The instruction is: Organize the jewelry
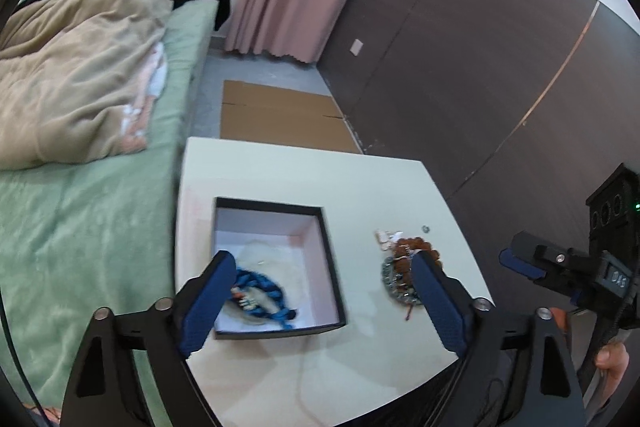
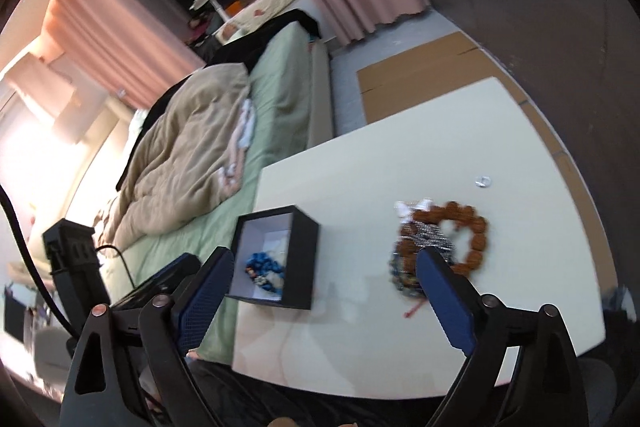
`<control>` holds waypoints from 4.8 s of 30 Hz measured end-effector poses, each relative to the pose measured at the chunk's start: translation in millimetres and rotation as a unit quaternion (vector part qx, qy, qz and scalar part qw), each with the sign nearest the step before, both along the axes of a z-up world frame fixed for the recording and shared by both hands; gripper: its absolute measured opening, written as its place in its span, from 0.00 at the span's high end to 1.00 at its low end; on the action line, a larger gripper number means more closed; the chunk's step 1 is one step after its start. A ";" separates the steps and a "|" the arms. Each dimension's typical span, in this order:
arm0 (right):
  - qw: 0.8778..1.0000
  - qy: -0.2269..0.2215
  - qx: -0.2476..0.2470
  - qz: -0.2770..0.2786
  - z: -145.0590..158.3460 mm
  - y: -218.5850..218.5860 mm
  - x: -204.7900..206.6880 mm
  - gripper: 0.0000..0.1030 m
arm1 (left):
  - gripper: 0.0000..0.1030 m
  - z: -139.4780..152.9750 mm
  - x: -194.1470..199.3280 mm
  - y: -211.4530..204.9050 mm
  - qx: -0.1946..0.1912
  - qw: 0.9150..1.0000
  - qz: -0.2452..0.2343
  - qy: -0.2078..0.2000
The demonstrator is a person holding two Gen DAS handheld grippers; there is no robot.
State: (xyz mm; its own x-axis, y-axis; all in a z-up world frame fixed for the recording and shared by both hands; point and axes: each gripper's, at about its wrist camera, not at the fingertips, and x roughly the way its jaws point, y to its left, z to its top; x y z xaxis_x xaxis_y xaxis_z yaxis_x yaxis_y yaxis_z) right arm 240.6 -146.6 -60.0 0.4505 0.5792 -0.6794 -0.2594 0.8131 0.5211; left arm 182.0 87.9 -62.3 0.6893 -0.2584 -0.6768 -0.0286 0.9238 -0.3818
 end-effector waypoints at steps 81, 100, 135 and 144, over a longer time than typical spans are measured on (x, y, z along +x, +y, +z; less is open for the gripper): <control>0.991 0.049 0.110 -0.065 -94.9 -119.9 31.6 0.14 | 0.94 29.7 77.5 -148.6 0.163 0.978 -0.129 0.005; 0.994 0.094 -0.033 -0.043 -108.7 -47.1 72.3 0.48 | 0.94 71.3 47.3 -81.7 0.157 0.985 -0.069 -0.035; 0.999 -0.031 0.006 0.023 23.8 27.7 10.9 0.81 | 0.94 -1.6 20.7 -3.0 0.036 0.999 -0.024 0.018; 0.999 -0.033 0.000 0.038 29.4 45.2 0.4 0.81 | 0.90 -20.1 38.8 -5.2 0.011 0.998 -0.032 0.058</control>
State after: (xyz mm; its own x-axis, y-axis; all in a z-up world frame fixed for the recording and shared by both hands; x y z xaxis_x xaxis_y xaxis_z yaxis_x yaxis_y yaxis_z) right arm 241.0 -101.4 -30.5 0.4487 0.6136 -0.6498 -0.3535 0.7896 0.5016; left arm 220.8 82.7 -82.4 0.5886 -0.2831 -0.7573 -0.0118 0.9336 -0.3582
